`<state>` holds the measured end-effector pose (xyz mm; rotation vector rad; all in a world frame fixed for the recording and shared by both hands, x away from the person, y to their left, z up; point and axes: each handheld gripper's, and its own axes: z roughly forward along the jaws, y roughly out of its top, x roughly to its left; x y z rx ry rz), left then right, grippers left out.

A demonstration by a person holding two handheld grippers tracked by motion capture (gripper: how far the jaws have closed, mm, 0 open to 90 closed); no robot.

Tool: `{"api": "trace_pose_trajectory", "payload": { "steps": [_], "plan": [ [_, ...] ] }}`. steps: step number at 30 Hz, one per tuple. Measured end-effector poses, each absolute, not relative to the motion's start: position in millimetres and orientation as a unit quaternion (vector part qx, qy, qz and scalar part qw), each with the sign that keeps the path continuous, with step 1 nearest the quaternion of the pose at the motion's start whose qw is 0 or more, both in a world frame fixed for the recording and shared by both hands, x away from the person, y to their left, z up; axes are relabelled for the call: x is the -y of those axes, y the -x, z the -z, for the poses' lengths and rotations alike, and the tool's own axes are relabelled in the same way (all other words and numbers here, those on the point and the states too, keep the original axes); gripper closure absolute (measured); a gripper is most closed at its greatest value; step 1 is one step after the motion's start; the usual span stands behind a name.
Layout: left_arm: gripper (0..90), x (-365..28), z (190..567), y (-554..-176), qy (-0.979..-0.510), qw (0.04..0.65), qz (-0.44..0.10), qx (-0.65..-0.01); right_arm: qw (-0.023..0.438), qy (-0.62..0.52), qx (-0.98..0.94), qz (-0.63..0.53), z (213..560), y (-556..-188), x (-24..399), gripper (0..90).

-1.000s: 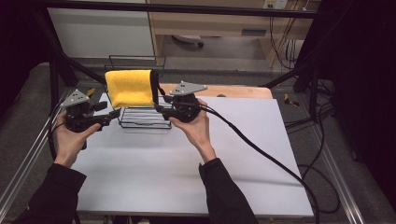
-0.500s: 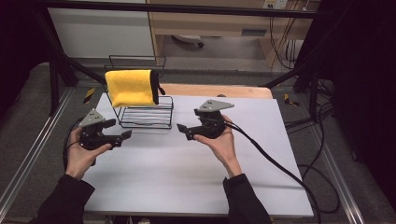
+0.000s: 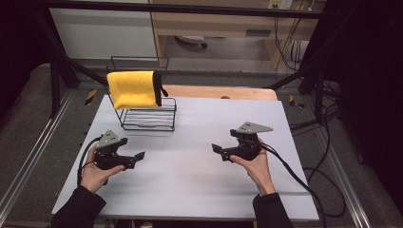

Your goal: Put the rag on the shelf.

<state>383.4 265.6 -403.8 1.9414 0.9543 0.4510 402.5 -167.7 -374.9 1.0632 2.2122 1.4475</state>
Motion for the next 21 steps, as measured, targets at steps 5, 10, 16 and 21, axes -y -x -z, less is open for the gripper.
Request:
{"api": "trace_pose_trajectory", "payload": {
  "steps": [5,10,16,21],
  "plan": [
    [8.7,-265.4,414.8,-376.6,-0.792,0.447,-0.174,-0.378,0.144,-0.383,-0.766,-0.496,390.8,-391.8,194.1,1.7],
    [9.2,-268.5,426.8,-372.4,-0.796,0.447,-0.162,-0.374,0.144,-0.392,-0.765,-0.491,407.6,-381.9,217.0,0.7],
    [9.2,-273.0,432.3,-370.0,-0.801,0.440,-0.163,-0.372,0.142,-0.402,-0.767,-0.479,426.0,-370.3,240.7,0.6],
    [9.4,-277.0,437.7,-367.7,-0.804,0.435,-0.163,-0.371,0.139,-0.408,-0.768,-0.474,436.8,-361.7,257.3,0.6]
  ]
}}
